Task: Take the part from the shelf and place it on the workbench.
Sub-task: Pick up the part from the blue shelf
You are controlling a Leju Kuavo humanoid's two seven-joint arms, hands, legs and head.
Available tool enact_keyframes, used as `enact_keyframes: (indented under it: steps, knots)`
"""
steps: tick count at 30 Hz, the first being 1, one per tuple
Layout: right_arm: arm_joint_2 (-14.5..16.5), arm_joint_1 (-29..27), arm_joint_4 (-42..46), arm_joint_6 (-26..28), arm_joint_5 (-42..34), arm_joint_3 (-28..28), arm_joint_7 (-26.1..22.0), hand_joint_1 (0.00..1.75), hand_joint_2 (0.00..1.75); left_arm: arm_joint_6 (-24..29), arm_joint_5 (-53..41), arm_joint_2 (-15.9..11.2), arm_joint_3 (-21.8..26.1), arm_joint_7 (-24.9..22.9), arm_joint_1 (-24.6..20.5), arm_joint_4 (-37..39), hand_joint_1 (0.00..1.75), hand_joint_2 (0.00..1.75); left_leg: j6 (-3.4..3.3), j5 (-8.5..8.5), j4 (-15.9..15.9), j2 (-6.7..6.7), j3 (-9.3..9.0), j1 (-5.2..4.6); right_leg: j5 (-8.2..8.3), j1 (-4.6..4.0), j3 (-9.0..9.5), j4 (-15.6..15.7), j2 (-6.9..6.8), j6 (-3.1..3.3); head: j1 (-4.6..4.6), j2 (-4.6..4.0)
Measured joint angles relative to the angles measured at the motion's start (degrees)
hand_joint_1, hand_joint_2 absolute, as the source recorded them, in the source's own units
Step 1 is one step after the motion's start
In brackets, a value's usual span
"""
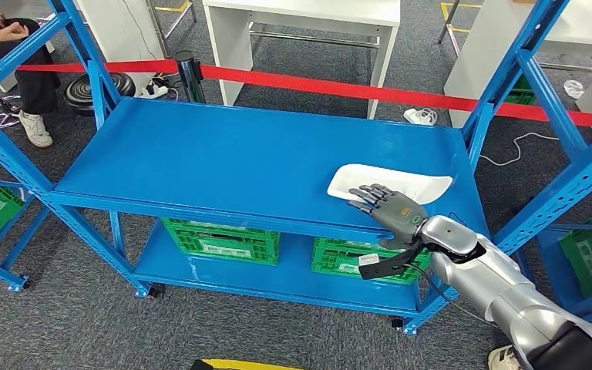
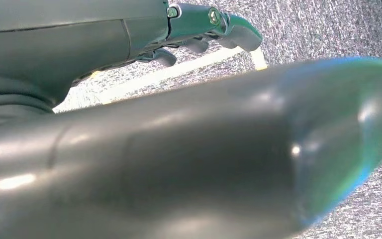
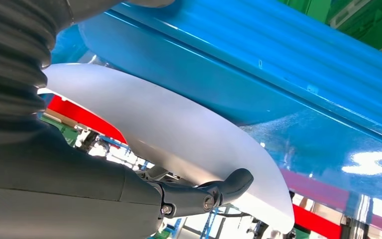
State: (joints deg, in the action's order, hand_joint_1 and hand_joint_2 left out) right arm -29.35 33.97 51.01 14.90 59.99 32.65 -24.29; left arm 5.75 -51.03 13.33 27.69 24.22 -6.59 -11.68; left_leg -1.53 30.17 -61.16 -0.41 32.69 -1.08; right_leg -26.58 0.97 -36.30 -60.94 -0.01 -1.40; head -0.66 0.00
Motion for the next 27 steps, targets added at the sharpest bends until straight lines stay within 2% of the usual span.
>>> enact_keyframes:
  steps: [12, 14, 18, 20, 21, 24, 25, 27]
  knots:
    - [-0.1, -1.0, -0.1, 0.2, 1.3, -1.6, 1.1, 0.00, 1.75, 0.0, -0.4, 0.0, 0.0, 0.1, 0.1, 0.0, 0.00, 0.00, 0.00, 0.00, 0.0, 0.02, -0.01, 0.00, 0.00, 0.00, -0.01, 0.0, 0.02, 0.00, 0.00, 0.00]
    - [-0.1, -1.2, -0.1, 0.2, 1.4, -1.6, 1.2, 0.04, 1.75, 0.0, -0.5, 0.0, 0.0, 0.1, 0.1, 0.0, 0.00, 0.00, 0.00, 0.00, 0.0, 0.02, -0.01, 0.00, 0.00, 0.00, -0.01, 0.0, 0.02, 0.00, 0.00, 0.00]
    - [-0.1, -1.4, -0.1, 0.4, 1.7, -1.7, 1.4, 1.70, 1.75, 0.0, -0.6, 0.0, 0.0, 0.0, 0.1, 0.0, 0.00, 0.00, 0.00, 0.00, 0.0, 0.02, -0.01, 0.00, 0.00, 0.00, -0.01, 0.0, 0.02, 0.00, 0.00, 0.00]
    - [-0.1, -1.6, -0.1, 0.6, 2.0, -1.8, 1.3, 1.64, 1.75, 0.0, -0.7, 0.0, 0.0, 0.0, 0.1, 0.0, 0.00, 0.00, 0.00, 0.00, 0.0, 0.02, -0.01, 0.00, 0.00, 0.00, -0.01, 0.0, 0.02, 0.00, 0.00, 0.00]
    - [-0.1, -1.7, -0.1, 0.8, 2.1, -1.9, 1.1, 1.50, 1.75, 0.0, -0.7, 0.0, 0.0, -0.1, 0.1, 0.0, 0.00, 0.00, 0.00, 0.00, 0.0, 0.02, -0.01, 0.00, 0.00, 0.00, -0.01, 0.0, 0.02, 0.00, 0.00, 0.00]
    - [-0.1, -2.2, -0.1, 1.3, 2.6, -2.3, 0.9, 0.82, 1.75, 0.0, -0.8, 0.0, 0.0, -0.2, 0.1, 0.0, 0.00, 0.00, 0.00, 0.00, 0.0, 0.03, -0.01, 0.00, 0.01, 0.00, -0.01, 0.0, 0.03, 0.01, 0.00, 0.00]
    - [-0.1, -2.3, -0.1, 1.4, 2.7, -2.4, 0.9, 0.69, 1.75, 0.0, -0.8, 0.0, 0.0, -0.2, 0.0, 0.0, 0.00, 0.00, 0.00, 0.00, 0.0, 0.03, -0.01, 0.00, 0.01, 0.00, -0.01, 0.0, 0.03, 0.01, 0.00, 0.00]
    - [-0.1, -2.4, -0.1, 1.5, 2.9, -2.6, 0.9, 0.65, 1.75, 0.0, -0.9, 0.0, 0.0, -0.2, 0.0, 0.0, 0.00, 0.00, 0.00, 0.00, 0.0, 0.04, -0.01, 0.00, 0.03, 0.00, -0.01, 0.0, 0.04, 0.02, 0.00, 0.00]
